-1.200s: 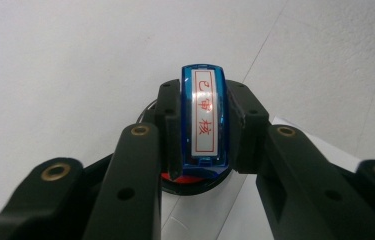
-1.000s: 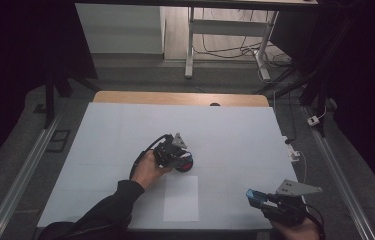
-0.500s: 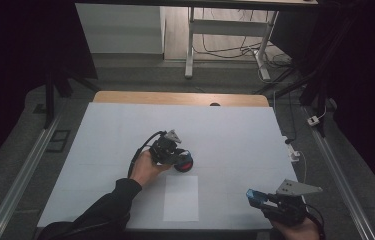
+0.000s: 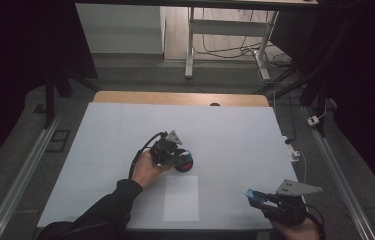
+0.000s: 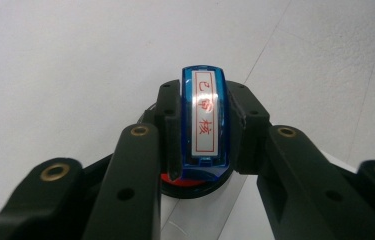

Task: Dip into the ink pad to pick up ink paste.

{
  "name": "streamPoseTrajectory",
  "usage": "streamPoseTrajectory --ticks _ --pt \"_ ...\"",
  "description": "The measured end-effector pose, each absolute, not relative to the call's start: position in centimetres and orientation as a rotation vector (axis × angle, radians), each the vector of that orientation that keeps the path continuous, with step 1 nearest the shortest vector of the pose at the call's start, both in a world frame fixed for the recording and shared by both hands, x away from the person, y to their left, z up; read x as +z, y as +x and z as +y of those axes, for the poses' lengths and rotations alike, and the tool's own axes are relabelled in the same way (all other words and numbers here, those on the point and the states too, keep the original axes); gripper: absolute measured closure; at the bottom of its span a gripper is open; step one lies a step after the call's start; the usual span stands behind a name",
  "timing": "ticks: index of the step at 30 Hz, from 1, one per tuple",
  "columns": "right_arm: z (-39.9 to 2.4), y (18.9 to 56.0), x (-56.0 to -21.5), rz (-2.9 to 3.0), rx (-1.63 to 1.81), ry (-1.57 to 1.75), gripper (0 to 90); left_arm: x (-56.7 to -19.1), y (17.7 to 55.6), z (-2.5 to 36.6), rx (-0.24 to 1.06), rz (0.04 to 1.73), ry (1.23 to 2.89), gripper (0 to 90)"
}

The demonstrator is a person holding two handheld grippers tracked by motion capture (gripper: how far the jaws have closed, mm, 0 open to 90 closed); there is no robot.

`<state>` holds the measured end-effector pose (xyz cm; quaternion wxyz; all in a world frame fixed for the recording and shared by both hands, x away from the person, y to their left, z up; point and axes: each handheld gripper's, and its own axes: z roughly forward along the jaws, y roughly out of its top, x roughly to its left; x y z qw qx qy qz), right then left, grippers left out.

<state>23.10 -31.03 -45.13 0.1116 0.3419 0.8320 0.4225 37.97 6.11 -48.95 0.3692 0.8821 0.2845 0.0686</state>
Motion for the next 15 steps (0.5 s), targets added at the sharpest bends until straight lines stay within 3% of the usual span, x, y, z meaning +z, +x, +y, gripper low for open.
streamPoseTrajectory --ticks 15 --pt "-31.0 23.1 -45.1 2.446 1.244 1.002 69.1 -46.9 36.9 6.6 0.183 0.673 2.257 70.3"
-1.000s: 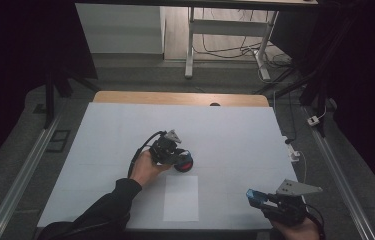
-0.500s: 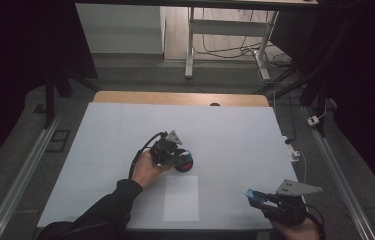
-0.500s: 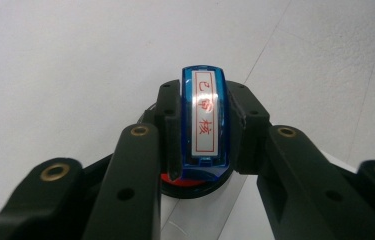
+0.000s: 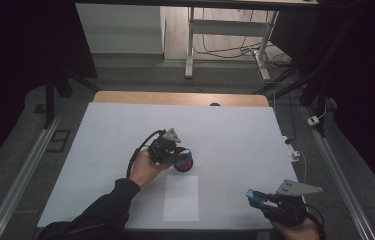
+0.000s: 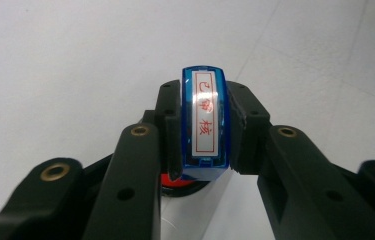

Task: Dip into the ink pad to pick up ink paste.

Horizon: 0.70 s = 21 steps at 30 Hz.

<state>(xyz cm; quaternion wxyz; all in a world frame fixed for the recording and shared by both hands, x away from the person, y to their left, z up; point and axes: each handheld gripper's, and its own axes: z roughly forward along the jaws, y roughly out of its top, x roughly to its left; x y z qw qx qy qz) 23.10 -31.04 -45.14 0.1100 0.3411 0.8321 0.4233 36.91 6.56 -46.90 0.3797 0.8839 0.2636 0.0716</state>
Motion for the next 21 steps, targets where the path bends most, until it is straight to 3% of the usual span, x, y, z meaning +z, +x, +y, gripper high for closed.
streamPoseTrajectory --ticks 21 --pt "-31.0 23.1 -45.2 2.444 1.246 1.001 69.1 -44.6 33.9 8.5 0.089 0.605 2.169 70.3"
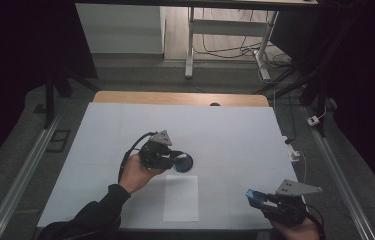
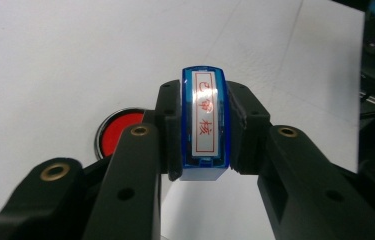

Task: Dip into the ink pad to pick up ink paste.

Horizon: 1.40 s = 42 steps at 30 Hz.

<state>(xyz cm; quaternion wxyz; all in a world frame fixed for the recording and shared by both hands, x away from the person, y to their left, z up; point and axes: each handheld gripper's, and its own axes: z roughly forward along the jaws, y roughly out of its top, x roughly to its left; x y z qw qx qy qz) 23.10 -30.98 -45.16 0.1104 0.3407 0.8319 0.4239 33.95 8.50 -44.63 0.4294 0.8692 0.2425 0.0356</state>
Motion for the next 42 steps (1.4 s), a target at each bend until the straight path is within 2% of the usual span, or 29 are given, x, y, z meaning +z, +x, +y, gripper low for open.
streamPoseTrajectory --ticks 31,42 --pt "-31.0 23.1 -45.1 2.443 1.238 0.992 69.1 -43.5 29.5 10.9 0.042 0.541 2.082 70.2" --pt "-30.9 23.1 -45.1 2.446 1.238 0.989 69.1 -44.1 28.9 10.5 0.038 0.528 2.112 70.3"
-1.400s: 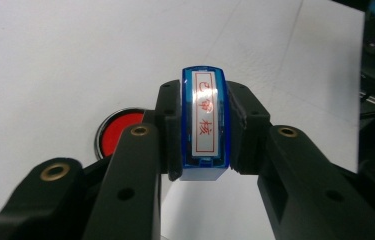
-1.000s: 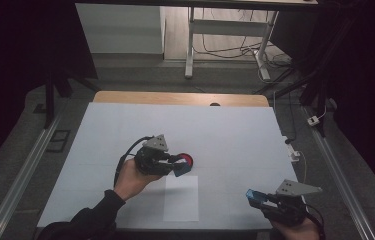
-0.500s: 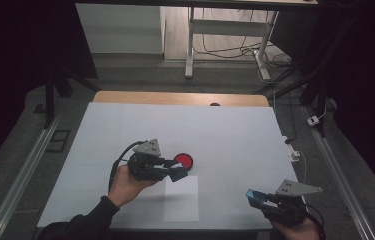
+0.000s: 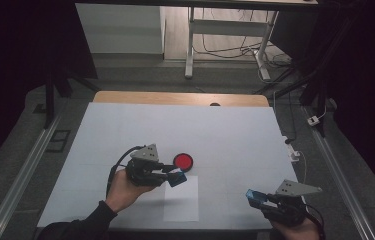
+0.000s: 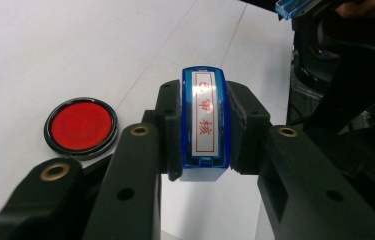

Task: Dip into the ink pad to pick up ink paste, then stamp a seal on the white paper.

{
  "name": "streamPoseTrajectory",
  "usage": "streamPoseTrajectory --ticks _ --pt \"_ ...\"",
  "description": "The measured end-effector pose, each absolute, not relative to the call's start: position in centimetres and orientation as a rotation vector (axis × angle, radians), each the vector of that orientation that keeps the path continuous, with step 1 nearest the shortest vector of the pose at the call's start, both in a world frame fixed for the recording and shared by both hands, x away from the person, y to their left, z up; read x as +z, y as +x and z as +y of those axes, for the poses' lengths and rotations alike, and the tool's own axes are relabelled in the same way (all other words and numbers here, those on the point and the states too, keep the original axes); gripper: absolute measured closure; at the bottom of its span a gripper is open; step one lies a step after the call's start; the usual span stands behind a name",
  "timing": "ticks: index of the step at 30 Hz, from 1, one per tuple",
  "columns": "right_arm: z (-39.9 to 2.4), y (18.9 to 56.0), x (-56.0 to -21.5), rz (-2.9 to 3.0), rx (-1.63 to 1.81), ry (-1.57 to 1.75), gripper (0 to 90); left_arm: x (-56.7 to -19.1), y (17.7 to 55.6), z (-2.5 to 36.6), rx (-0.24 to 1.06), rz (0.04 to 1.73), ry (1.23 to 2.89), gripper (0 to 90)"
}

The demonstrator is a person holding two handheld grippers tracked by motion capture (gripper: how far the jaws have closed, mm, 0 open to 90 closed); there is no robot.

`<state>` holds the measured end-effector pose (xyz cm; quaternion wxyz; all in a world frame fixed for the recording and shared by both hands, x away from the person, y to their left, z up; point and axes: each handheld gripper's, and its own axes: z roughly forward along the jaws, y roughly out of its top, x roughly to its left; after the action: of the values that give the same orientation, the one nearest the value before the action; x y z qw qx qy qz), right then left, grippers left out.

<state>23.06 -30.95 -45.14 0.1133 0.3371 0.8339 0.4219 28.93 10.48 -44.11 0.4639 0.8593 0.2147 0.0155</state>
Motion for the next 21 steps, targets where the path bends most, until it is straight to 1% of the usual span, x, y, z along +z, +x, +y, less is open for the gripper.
streamPoseTrajectory --ticks 11,21 --pt "-30.9 23.1 -45.1 2.447 1.237 0.988 69.1 -45.1 28.8 9.8 0.044 0.529 2.132 70.2" --pt "-30.9 23.1 -45.2 2.451 1.237 0.988 69.1 -46.5 28.9 8.8 0.069 0.530 2.188 70.3"
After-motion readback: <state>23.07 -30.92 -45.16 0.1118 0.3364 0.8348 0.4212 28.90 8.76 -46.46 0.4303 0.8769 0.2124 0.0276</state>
